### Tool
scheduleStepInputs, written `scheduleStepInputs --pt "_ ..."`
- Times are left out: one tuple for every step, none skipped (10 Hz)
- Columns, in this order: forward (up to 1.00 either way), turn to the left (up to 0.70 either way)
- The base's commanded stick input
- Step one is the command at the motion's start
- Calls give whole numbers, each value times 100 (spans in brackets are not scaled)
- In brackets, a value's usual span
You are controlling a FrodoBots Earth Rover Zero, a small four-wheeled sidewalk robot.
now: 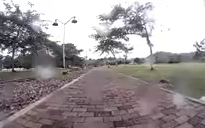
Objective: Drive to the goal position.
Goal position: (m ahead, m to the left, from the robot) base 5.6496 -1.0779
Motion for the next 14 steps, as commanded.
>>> scheduleStepInputs --pt "70 0" --pt "70 0" --pt "70 0" --pt "70 0" --pt "70 0" --pt "70 0" --pt "70 0" --pt "70 0" --pt "70 0" --pt "70 0" --pt "70 0" --pt "70 0" --pt "70 0" --pt "70 0"
